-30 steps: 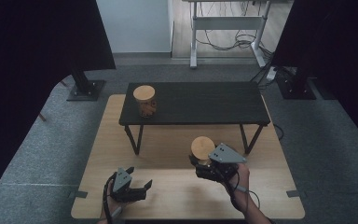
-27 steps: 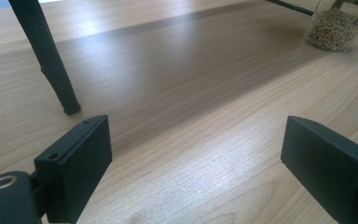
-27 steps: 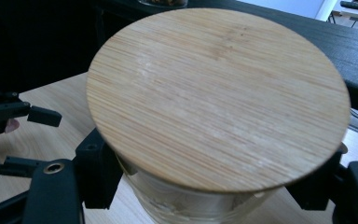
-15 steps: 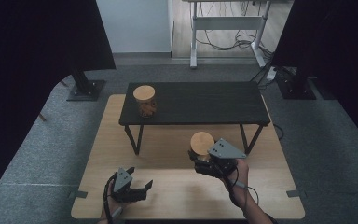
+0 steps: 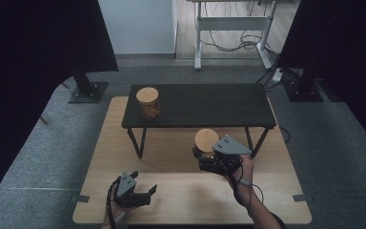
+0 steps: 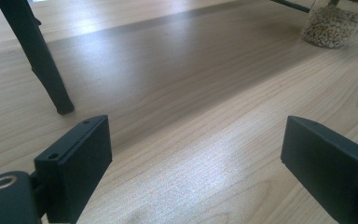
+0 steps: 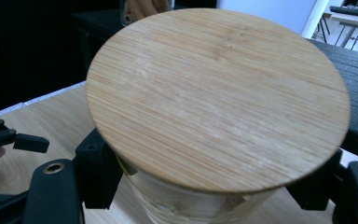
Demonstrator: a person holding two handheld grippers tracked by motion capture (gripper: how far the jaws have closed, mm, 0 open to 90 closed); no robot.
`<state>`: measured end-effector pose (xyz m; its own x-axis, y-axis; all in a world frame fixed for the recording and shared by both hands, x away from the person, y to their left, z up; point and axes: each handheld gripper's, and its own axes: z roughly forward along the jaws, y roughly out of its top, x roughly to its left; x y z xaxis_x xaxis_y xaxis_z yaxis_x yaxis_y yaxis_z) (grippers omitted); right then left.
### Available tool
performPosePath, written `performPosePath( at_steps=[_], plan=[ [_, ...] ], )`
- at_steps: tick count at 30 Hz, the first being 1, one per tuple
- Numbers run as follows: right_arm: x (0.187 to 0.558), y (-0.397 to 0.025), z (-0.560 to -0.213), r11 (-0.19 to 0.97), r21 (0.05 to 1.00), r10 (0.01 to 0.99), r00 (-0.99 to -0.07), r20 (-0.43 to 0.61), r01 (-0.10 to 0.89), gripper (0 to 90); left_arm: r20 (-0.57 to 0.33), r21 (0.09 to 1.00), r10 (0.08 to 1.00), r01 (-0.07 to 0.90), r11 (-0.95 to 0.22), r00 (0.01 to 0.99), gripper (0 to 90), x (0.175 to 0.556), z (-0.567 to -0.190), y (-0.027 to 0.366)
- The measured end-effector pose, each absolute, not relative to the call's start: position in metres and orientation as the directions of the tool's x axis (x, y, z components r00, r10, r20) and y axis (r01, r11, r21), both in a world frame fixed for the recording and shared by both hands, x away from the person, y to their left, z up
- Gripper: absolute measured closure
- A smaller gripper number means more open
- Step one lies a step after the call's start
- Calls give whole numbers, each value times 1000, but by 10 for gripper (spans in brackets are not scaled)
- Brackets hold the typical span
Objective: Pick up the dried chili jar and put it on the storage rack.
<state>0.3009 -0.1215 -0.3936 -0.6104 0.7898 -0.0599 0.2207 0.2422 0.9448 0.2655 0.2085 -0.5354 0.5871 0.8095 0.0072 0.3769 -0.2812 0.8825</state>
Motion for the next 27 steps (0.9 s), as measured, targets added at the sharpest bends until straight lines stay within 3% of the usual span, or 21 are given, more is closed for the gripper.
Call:
performPosePath(
  at_steps=[27],
  plan=[
    [313,-117,-379,257,946,797,-597,-92,197,254,14,880,805,375,-291,593,84,265,-536,207]
  ],
)
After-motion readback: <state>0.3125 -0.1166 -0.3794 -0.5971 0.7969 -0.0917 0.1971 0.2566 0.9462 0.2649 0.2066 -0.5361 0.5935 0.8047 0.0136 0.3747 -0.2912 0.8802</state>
